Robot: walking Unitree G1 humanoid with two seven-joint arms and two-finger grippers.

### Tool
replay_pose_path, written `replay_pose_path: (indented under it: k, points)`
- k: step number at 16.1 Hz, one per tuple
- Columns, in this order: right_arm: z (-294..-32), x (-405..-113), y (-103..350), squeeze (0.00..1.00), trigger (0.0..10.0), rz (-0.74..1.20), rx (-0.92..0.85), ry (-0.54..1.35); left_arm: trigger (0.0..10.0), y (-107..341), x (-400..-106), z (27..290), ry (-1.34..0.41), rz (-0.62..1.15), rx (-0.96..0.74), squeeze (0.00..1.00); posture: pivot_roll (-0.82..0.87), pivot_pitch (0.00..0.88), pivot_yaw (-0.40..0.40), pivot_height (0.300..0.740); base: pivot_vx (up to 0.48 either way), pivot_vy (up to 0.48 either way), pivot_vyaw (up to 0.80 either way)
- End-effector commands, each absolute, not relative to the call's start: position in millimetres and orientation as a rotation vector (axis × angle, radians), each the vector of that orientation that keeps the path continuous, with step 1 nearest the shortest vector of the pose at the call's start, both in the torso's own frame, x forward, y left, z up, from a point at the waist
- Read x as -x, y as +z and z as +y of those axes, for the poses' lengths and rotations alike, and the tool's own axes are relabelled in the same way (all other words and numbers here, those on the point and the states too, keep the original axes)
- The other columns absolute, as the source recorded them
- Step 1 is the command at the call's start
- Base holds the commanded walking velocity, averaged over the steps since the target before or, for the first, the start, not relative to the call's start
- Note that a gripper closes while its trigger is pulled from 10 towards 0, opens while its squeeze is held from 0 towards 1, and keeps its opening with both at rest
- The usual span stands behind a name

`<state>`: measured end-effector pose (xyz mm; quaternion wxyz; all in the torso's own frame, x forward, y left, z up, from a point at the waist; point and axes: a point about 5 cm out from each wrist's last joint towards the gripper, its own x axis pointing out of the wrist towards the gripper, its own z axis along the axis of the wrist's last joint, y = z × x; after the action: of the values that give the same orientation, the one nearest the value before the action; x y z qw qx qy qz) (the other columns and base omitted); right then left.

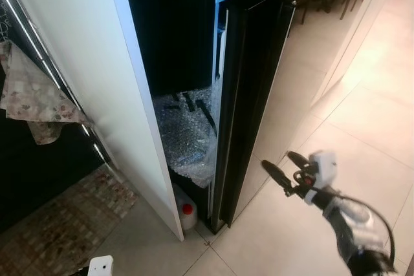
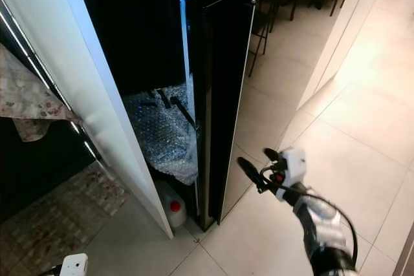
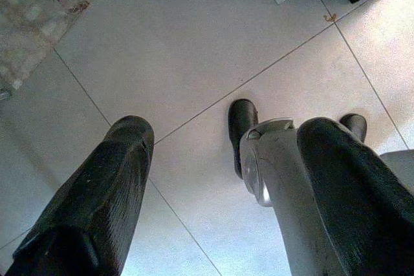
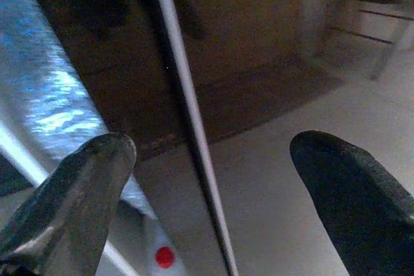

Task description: Restocking fridge

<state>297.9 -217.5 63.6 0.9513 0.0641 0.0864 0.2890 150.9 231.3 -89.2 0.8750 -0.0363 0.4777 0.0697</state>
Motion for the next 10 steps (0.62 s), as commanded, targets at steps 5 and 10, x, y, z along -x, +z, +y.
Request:
replay_pose_path:
  k: [5,10]
  points:
    - [-198,-311,82,0.00,10.0,0.186,-0.104,0.810,10.0,-90,-148,234,0.135,1.015,0.048,0.00,-0.14,0.071,0.026,0.740,0.000,0.000,0.00]
    - [-192,-315,86,0.00,10.0,0.207,-0.070,0.872,10.0,-90,-149,234,0.138,1.012,0.046,0.00,-0.14,0.073,0.025,0.740,0.000,0.000,0.00]
